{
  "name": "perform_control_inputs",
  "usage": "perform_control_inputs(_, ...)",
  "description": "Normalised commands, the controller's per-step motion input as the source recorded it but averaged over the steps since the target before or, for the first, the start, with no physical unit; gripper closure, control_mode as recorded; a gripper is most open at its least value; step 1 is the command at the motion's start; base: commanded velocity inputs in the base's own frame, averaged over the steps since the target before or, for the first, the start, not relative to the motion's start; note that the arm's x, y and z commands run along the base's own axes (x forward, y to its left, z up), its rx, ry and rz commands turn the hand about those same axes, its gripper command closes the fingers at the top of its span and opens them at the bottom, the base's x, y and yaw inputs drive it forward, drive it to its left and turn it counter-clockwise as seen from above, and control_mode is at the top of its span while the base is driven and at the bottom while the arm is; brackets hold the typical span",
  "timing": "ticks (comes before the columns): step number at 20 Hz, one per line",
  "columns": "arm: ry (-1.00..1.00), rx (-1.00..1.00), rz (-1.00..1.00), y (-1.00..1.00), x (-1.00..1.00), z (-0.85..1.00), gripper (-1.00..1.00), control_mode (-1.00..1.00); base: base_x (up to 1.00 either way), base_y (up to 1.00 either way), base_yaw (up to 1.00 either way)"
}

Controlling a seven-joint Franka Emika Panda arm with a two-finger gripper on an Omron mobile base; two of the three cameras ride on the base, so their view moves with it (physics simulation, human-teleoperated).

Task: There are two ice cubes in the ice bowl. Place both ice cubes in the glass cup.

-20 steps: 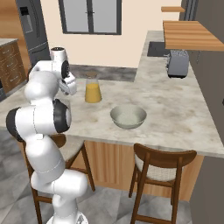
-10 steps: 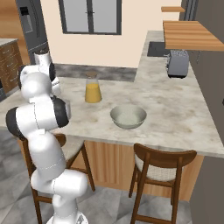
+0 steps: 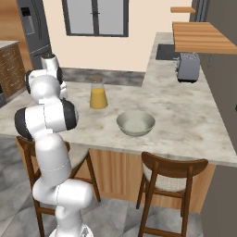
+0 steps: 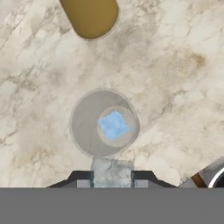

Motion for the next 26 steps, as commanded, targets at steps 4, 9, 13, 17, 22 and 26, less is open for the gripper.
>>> perform_control_inputs(4,0.02,0.0,0.01,0.0,0.17,-0.23,1.0,-1.0,0.0,0.0,0.0)
perform_control_inputs(9,0.03,0.0,0.03,0.02,0.01,-0.28,1.0,-1.0,0.0,0.0,0.0)
perform_control_inputs(13,0.0,0.0,0.04,0.0,0.0,-0.26,1.0,-1.0,0.0,0.0,0.0)
perform_control_inputs(17,0.0,0.0,0.04,0.0,0.0,-0.24,1.0,-1.0,0.0,0.0,0.0)
perform_control_inputs(22,0.0,0.0,0.03,0.0,0.0,-0.27,1.0,-1.0,0.0,0.0,0.0)
perform_control_inputs(26,0.0,0.0,0.03,0.0,0.05,-0.21,1.0,-1.0,0.0,0.0,0.0)
